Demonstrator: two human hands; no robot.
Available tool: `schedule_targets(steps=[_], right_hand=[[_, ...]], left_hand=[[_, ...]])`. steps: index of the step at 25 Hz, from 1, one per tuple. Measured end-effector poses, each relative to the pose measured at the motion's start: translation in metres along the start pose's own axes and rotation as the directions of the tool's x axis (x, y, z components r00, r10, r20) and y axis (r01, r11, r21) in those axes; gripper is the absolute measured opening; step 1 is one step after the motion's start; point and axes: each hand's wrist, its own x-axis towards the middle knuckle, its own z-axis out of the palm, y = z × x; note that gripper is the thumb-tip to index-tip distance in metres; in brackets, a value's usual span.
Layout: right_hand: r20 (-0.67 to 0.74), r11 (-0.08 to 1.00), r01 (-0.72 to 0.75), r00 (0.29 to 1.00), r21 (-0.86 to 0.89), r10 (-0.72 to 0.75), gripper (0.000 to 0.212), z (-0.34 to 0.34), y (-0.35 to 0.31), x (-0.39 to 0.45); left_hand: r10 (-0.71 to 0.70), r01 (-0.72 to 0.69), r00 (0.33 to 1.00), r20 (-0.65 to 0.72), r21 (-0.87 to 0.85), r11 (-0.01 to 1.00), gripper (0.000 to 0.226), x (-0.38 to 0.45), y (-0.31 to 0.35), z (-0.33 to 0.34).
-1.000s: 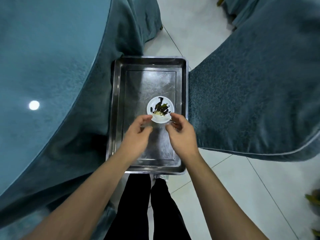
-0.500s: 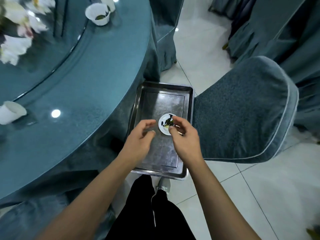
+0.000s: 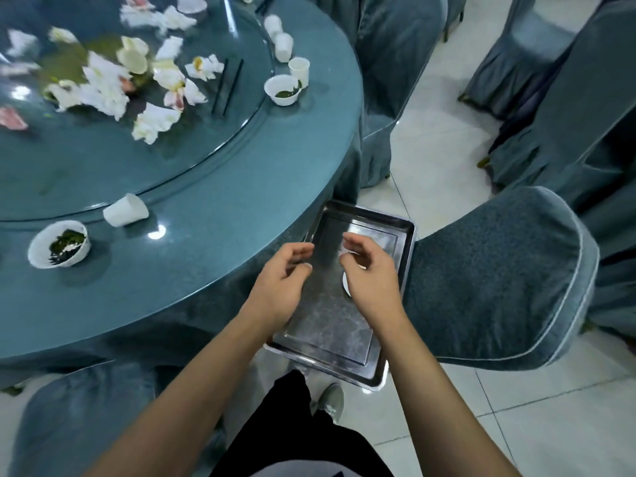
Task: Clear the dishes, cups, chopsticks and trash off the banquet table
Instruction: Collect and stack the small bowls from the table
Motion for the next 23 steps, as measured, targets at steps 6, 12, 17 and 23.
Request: schedule_targets(steps=[6,12,17,23], right_hand=[[0.095,0.998,0.058,0.994,0.003,-0.058,0.030,0.030,-0.020,0.002],[0.171,0.994,0.101,0.981,-0.030,-0.095,0.027,0.057,-0.030,0.006],[0.213,0.994,0.110,0.972,-0.022,-0.102,0.026,0.083,-0.041,0.011],[0.263,0.993,0.119,0.959,-0.026,-0.108,0.027,0.120,-0.058,0.009]], left_hand=[[-0.008,0.003,0.992,-0.125,-0.042,0.999,0.033,-0.017,0.003,-0.027],[-0.019,0.001,0.975,-0.222,-0.084,0.996,0.035,-0.022,0.005,-0.051],[-0.025,-0.004,0.962,-0.273,-0.102,0.995,0.036,-0.021,0.004,-0.071],[-0.047,0.022,0.950,-0.308,-0.082,0.996,0.031,-0.023,0.000,-0.109]])
